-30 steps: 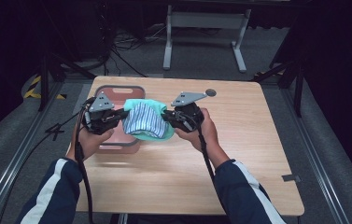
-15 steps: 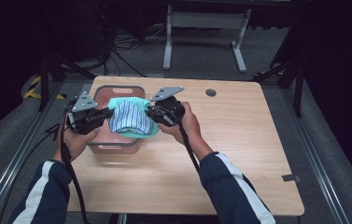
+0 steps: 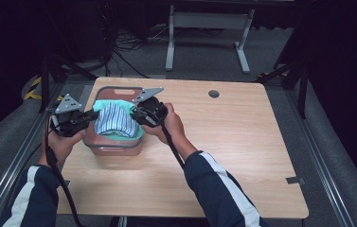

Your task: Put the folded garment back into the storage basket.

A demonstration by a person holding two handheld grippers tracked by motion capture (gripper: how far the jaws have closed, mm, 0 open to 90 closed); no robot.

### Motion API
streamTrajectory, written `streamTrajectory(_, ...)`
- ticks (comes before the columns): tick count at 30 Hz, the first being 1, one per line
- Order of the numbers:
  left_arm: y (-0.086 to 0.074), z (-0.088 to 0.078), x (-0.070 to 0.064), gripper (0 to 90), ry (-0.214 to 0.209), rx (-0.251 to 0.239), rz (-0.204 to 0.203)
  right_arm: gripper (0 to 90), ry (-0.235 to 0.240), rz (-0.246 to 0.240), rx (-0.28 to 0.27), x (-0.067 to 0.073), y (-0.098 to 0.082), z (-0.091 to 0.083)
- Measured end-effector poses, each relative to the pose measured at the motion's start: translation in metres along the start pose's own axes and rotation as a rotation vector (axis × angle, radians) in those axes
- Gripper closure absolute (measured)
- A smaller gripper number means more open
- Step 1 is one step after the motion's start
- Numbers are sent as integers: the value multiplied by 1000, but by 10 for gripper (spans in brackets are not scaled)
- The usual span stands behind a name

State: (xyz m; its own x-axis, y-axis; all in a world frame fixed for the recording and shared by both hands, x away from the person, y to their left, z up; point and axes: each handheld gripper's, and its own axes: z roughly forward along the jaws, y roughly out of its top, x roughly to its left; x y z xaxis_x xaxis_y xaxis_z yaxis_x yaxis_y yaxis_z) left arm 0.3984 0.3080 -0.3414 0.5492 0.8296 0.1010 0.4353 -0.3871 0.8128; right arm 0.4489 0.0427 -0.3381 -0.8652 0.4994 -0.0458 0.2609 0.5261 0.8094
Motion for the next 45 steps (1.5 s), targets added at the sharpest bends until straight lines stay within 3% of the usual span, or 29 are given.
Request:
streamTrajectory(10, -18, 12, 7, 845, 10, 40, -18, 824, 21, 10, 40, 4, -5, 28)
streamTrajectory(24, -22, 34, 2, 840, 51, 117, 33, 796, 11, 49, 67, -4, -21, 46)
streamTrajectory(29, -24, 34, 4, 827, 65, 125, 23, 773, 15, 44, 77, -3, -23, 51)
streamTrajectory(35, -26, 35, 4, 716, 77, 114, 14, 754, 4, 40, 78, -3, -23, 52)
streamTrajectory(45, -24, 32, -2, 701, 70, 97, 24, 713, 5, 35, 85, -4, -24, 49)
